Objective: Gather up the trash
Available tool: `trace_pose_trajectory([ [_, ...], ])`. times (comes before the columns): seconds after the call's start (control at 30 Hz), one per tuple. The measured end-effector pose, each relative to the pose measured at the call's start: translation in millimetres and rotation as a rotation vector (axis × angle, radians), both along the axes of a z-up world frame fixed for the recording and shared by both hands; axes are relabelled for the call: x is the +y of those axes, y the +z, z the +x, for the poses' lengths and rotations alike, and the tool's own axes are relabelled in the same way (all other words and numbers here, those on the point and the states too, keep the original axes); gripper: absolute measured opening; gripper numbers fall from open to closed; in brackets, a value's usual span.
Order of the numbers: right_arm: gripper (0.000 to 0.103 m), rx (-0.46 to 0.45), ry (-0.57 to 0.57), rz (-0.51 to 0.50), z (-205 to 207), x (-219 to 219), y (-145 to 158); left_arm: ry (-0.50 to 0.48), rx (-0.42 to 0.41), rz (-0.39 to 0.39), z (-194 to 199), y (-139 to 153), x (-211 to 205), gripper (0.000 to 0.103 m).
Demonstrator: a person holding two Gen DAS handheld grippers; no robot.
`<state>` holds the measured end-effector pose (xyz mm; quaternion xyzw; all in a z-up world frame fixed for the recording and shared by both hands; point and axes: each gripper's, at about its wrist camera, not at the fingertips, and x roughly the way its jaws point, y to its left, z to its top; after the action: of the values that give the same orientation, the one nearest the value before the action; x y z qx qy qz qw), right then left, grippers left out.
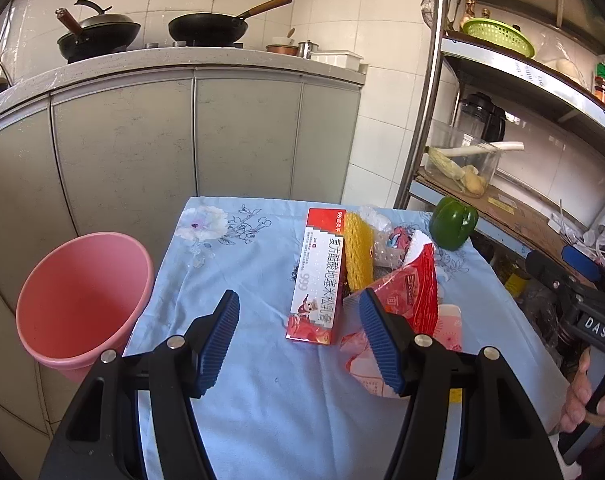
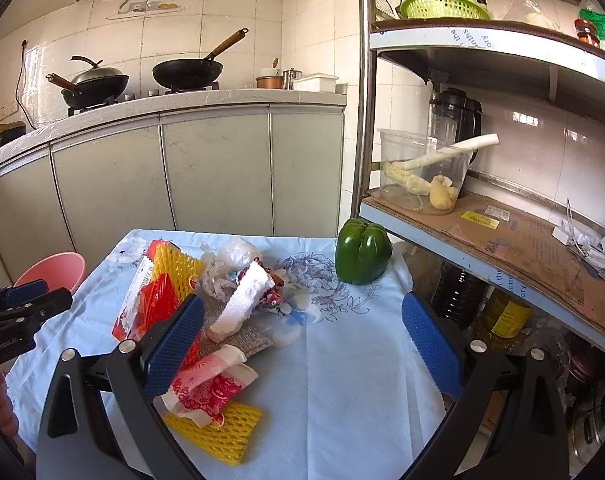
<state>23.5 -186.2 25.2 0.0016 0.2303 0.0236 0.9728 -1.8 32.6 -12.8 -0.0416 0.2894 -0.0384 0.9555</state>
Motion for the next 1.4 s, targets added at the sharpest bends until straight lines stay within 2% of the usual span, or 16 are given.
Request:
trace_pose_trajectory([
  [0.27, 0.100, 0.043, 0.011, 0.018, -2, -18, -13, -0.016, 0.102, 0.001, 8, -23, 17, 0.062],
  [0.43, 0.100, 0.067, 0.012, 0.018, -5, -28, -22, -0.019, 0.130, 0.016, 10, -33, 22, 0.062],
  [0.7, 0.099, 0.094, 0.022, -0.014, -10, -38, -34, -0.041, 0.175, -0.005, 17, -41, 26, 0.062],
  [0.87, 0.099, 0.112, 0.031, -0.005, -7, -44, -37, -0.066, 0.199, -0.043, 35, -38, 20, 0.062],
  [0.93, 0.097, 0.109, 0.030, 0.001, -6, -46, -36, -0.078, 0.196, -0.026, 44, -34, 13, 0.062],
  [1.0, 0.095, 0.109, 0.029, 0.003, -6, -48, -37, -0.087, 0.197, 0.007, 56, -31, 6, 0.055],
  [1.1, 0.091, 0.116, 0.028, -0.001, -4, -50, -38, -0.101, 0.212, 0.013, 75, -29, -1, 0.055],
  [1.2, 0.087, 0.135, 0.032, 0.006, -1, -53, -41, -0.109, 0.230, 0.019, 90, -32, -5, 0.054],
  [1.4, 0.086, 0.154, 0.041, 0.013, 3, -52, -44, -0.137, 0.302, -0.009, 116, -47, -10, 0.055],
])
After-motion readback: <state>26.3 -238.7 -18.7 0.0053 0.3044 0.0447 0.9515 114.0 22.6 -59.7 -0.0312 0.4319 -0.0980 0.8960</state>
